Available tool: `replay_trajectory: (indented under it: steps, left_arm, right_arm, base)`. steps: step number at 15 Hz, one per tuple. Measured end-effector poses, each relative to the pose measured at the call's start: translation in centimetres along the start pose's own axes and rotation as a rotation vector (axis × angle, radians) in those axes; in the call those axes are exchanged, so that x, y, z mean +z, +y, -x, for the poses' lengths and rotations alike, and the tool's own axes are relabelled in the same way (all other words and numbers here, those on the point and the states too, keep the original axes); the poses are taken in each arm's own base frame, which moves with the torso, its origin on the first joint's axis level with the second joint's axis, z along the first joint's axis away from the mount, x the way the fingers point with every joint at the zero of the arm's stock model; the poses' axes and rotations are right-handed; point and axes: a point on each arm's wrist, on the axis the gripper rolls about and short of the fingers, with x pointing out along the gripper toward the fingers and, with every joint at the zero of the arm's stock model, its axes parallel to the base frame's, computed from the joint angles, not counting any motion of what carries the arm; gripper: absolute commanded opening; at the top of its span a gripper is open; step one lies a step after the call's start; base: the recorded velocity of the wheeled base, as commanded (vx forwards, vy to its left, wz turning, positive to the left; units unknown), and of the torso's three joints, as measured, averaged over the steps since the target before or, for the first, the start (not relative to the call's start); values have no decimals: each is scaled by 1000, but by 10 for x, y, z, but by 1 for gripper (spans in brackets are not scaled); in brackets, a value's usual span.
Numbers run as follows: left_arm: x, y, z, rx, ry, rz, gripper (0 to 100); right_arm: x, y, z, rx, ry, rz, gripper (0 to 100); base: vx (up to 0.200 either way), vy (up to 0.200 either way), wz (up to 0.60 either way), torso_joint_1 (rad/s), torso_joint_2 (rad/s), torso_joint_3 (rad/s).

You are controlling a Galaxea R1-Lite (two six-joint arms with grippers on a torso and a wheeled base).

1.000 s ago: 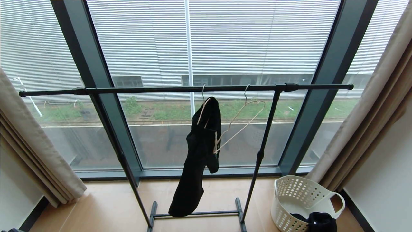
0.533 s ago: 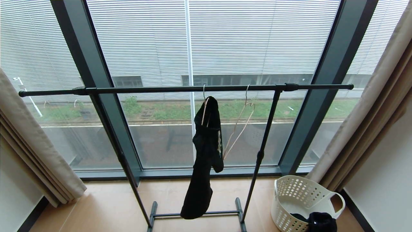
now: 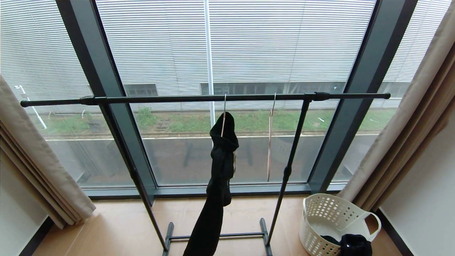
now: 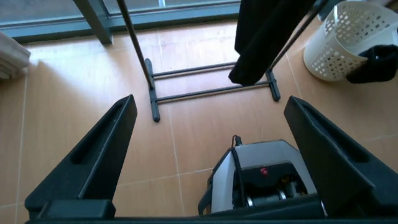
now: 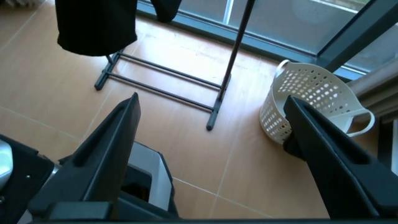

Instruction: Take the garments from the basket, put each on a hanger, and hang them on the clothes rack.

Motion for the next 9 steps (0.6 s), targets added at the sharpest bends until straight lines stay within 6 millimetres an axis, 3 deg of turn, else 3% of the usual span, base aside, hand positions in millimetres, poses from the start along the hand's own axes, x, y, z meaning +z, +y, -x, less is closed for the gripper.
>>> replay_trajectory:
  steps: [6, 9]
  left_arm:
    - [-8, 5, 22, 153, -263, -203, 100]
    - [-13, 5, 30, 200, -367, -202, 100]
  right_arm:
    - [-1, -1, 5, -60, -61, -23, 100]
    - [-2, 0, 8, -79, -99, -25, 100]
  base:
    - [0, 0, 0, 0, 0, 0]
    - [0, 0, 0, 0, 0, 0]
